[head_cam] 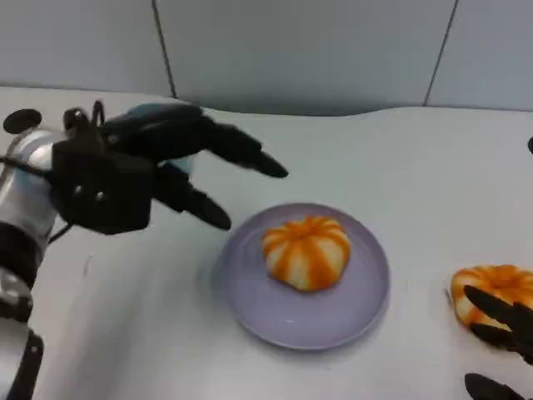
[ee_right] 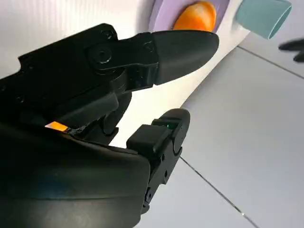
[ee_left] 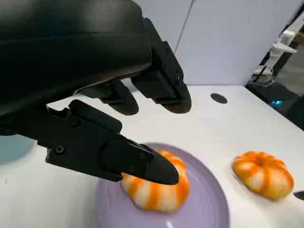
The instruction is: Grasp the bread from the table and place it into the plate.
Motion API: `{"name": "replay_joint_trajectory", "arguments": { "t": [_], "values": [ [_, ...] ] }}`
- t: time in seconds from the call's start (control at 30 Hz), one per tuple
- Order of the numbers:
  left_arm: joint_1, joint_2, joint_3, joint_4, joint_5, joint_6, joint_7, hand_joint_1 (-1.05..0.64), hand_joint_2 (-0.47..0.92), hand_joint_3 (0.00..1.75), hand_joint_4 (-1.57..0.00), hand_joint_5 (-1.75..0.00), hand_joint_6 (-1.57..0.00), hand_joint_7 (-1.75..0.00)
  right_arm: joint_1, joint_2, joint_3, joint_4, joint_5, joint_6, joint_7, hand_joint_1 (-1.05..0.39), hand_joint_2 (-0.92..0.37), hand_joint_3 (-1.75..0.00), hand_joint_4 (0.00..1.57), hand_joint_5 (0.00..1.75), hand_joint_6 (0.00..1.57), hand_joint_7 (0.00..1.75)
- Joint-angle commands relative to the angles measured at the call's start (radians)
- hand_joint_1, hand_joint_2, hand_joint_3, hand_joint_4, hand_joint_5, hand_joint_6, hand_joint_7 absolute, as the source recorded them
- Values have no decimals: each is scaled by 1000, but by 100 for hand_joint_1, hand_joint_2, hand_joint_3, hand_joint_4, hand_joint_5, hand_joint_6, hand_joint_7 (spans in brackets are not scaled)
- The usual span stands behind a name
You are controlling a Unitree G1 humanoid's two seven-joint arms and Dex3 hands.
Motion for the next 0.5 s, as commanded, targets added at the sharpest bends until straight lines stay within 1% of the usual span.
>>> {"name": "replay_joint_trajectory", "arguments": {
  "t": [0.03, 0.17, 0.23, 0.27, 0.37, 0.47, 0.5],
  "values": [
    [121, 23, 119, -93, -214, 90, -126, -49, 92, 7, -31, -89, -63, -1, 6, -12, -12, -6, 6, -9, -6, -32, -92, -33, 88, 11, 65, 0],
    [230, 70, 154, -236, -268, 233, -177, -53, 92, 12, -34, -97, -65, -2, 4, -14, -15, 3, 11, -19, -7, -32, -92, -33, 87, 11, 65, 0],
    [284, 74, 171, -293, -281, 278, -173, -53, 92, 13, -35, -99, -66, -3, 3, -14, -15, 4, 9, -17, -7, -32, -92, -33, 86, 10, 65, 0],
    [312, 74, 180, -318, -287, 298, -167, -54, 92, 13, -34, -111, -69, -5, 3, -14, -15, 3, 9, -14, -6, -32, -92, -33, 86, 10, 65, 0],
    [431, 65, 212, -408, -304, 400, -115, -54, 92, 12, -36, -123, -74, -8, 7, -8, -12, -6, 17, 2, 0, -33, -92, -33, 84, 9, 65, 0],
    [513, 53, 230, -476, -298, 487, -63, -53, 92, 8, -37, -135, -78, -15, 5, -5, -12, -6, 20, 9, 1, -33, -92, -33, 85, 9, 66, 0],
    [537, 46, 234, -487, -297, 514, -46, -53, 92, 6, -36, -142, -72, -32, 1, -7, -13, -1, 19, 6, 0, -33, -92, -33, 85, 9, 66, 0]
  ]
}}
